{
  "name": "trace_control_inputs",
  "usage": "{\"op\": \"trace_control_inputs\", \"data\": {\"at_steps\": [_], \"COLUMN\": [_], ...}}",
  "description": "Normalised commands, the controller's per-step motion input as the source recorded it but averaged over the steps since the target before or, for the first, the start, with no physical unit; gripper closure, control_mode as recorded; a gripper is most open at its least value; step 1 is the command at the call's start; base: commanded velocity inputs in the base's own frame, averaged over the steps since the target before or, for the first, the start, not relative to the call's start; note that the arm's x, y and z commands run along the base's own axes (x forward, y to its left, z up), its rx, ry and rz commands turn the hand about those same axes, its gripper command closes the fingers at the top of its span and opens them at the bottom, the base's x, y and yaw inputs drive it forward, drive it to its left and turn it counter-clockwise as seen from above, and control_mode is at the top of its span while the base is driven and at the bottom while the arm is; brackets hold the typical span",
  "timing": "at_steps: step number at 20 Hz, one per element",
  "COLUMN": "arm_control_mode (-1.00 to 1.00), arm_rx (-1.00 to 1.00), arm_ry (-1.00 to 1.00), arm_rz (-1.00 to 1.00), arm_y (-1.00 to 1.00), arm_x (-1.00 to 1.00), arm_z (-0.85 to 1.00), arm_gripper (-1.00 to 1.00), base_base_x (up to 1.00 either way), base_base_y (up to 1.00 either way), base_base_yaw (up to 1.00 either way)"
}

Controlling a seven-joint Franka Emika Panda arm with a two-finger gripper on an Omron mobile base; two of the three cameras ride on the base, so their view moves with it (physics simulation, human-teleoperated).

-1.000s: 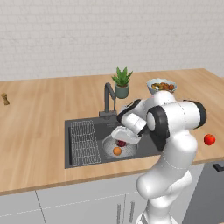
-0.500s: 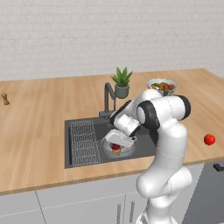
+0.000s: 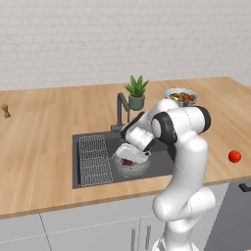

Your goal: Put the colander in the sink, put the tangerine, apple, pear in the colander, and turn on the sink faucet and pour water over the colander.

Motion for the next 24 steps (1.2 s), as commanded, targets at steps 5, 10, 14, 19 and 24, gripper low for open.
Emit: {"op": "trace_control_inputs", "data": {"at_steps": [5, 10, 14, 19, 24], "arm_control_mode": [-1.00, -1.00, -1.00, -1.00, -1.00], "arm_rx": [0.00, 0.00, 0.00, 0.00, 0.00], "arm_ry": [0.00, 0.00, 0.00, 0.00, 0.00], "arm_rz": [0.00, -0.05, -0.09, -0.13, -0.13], "arm_y": [0.02, 0.00, -0.11, -0.50, -0.91], "arm_x": [-0.36, -0.13, -0.06, -0.20, -0.39], "arm_z": [0.08, 0.27, 0.71, 0.95, 0.73], "arm_gripper": [-1.00, -1.00, -1.00, -1.00, -1.00], "base_base_x": [0.00, 0.00, 0.00, 0.00, 0.00], "base_base_y": [0.00, 0.00, 0.00, 0.00, 0.00], "base_base_yaw": [0.00, 0.00, 0.00, 0.00, 0.00]}}
